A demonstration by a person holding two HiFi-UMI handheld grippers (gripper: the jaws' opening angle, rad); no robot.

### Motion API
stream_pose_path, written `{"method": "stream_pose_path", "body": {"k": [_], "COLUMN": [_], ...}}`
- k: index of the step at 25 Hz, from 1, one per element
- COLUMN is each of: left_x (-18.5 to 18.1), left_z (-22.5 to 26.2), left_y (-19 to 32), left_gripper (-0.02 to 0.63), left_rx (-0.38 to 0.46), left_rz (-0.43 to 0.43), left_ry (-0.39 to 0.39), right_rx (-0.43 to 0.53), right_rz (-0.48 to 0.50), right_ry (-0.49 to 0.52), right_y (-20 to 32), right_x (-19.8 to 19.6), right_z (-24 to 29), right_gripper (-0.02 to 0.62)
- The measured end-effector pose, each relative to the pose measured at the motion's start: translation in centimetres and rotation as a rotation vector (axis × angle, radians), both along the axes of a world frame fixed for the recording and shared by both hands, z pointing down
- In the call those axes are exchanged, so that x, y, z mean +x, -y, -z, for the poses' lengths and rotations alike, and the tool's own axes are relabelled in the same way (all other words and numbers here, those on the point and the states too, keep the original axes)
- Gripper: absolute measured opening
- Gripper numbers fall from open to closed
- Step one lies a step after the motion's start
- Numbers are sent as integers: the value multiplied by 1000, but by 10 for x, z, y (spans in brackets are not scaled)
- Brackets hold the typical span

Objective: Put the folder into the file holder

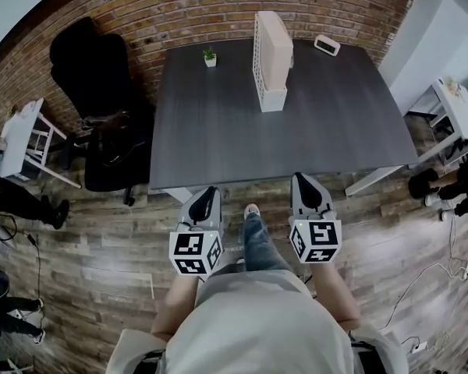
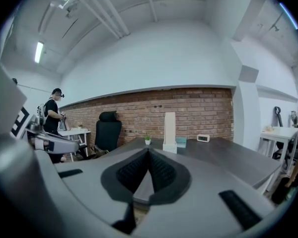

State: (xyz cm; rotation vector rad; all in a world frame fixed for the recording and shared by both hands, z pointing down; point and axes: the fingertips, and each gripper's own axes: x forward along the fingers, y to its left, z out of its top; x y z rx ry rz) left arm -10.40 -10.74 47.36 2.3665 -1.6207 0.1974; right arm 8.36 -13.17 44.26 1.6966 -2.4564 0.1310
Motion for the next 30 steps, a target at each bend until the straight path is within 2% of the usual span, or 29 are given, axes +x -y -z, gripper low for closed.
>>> {"method": "stream_pose_path", "body": {"k": [3,9,17,30], "left_x": [0,-1,-4,-1], "left_z": [-2,5,16,11], "left_y": [-20,-39,-32,-33], "left_gripper": [11,9,9,9], "left_rx": [-6,16,49,31], "left_rz": [3,-1,6,-21], "left_ry": [0,-23,-19,10], "right_rx": [-1,11,60,45], "right_rz": [18,2,23,17], "right_ry": [-1,12,3,30], "right_y": [-23,-47,-45,-45], "right_x": [-1,0,-7,-6], "right_z": [1,1,15,12], "right_gripper": [3,2,2,2]}}
